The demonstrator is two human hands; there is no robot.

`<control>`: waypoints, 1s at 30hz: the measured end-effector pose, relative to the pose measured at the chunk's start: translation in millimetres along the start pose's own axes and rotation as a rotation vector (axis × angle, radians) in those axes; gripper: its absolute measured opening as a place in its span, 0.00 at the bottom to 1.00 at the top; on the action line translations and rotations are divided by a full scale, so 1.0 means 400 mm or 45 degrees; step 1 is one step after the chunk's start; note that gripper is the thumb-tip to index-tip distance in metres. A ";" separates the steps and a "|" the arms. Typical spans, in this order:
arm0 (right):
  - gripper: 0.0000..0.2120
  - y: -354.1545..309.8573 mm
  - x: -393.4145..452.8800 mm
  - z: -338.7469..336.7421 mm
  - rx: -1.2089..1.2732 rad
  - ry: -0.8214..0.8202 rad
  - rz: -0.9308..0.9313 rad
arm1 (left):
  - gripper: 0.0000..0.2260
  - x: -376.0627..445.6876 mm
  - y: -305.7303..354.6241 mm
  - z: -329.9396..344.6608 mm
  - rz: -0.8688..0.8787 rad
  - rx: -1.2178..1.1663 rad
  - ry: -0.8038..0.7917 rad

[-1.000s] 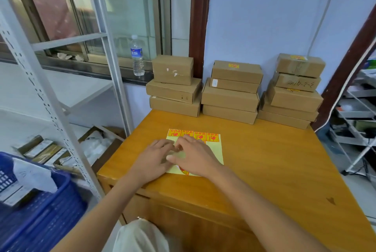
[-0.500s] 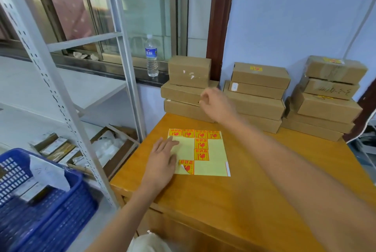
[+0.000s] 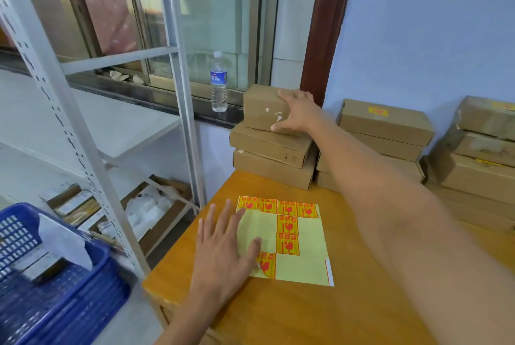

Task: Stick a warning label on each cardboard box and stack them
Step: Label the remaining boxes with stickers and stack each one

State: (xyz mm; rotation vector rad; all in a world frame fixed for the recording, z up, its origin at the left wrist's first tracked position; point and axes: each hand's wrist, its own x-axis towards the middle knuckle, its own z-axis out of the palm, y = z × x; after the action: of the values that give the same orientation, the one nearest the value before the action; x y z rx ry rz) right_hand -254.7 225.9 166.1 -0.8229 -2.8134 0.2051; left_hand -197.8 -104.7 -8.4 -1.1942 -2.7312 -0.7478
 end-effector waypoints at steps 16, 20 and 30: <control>0.40 0.029 -0.430 -0.072 -0.058 0.453 -0.049 | 0.36 -0.001 0.005 -0.004 0.069 0.078 0.050; 0.39 0.116 -0.732 -0.069 -0.116 0.367 0.018 | 0.28 0.005 -0.006 0.009 0.109 0.009 -0.046; 0.46 0.240 -1.151 -0.009 -0.260 -0.196 0.303 | 0.19 -0.003 -0.005 0.018 0.273 -0.098 -0.176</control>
State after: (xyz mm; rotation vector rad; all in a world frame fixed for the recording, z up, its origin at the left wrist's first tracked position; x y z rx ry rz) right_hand 175.1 55.6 80.1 -1.2396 -2.9075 0.0161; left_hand -197.4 -103.3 -15.9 -1.5807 -2.6410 -0.7766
